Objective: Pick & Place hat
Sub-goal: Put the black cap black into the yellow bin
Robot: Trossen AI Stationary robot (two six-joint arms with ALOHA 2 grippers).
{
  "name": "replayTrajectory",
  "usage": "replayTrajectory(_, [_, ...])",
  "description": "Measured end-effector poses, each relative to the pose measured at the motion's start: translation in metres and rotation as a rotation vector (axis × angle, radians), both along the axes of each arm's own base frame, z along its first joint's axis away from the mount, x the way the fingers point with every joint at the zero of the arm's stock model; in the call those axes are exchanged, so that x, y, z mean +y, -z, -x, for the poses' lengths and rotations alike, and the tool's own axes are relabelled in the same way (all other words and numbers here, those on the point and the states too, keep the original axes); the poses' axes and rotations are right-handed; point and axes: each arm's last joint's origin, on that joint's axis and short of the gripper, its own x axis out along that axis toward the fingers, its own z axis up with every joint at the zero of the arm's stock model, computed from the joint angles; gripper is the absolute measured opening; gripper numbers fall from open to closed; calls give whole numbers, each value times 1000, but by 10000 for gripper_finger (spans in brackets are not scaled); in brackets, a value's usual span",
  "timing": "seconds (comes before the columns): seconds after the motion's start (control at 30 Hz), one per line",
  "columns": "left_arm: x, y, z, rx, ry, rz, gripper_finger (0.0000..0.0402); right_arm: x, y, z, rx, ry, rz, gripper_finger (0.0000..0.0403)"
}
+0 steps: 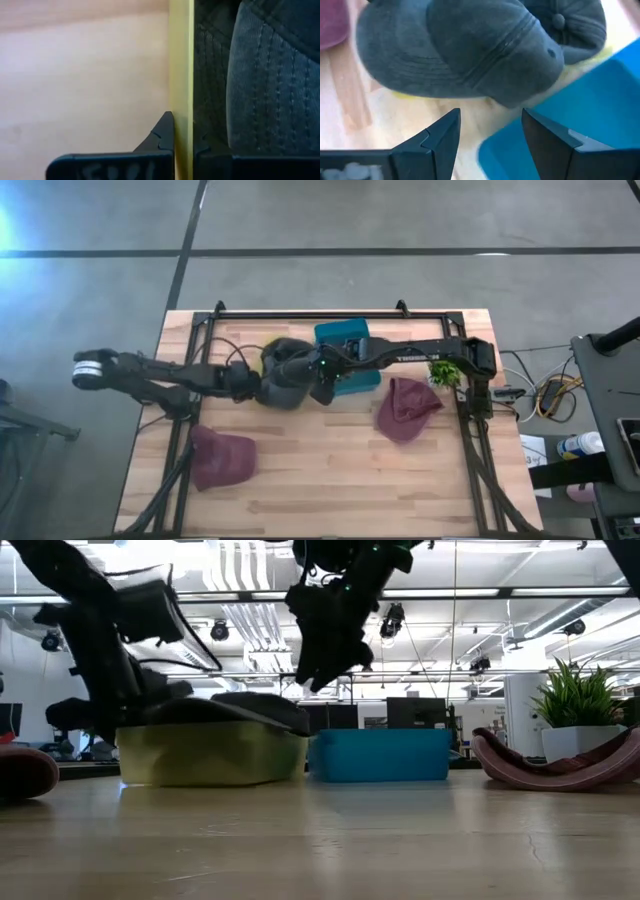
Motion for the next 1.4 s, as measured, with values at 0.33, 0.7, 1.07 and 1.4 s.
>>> replayTrajectory(0.33, [-48, -7, -5, -86, 14, 60, 1, -3, 33, -12, 20, -40, -7, 205])
replayTrajectory(0.7, [-64, 4, -16, -75, -5, 80, 0, -3, 28, -23, -72, -89, -26, 205])
replayTrajectory(1.07, [-72, -1, -45, -52, 59, 67, 0, -1, 40, -29, -65, -150, -11, 205])
replayTrajectory(1.4, [-72, -10, -52, -94, 44, 31, 0, 11, 58, -21, 94, -179, -47, 205])
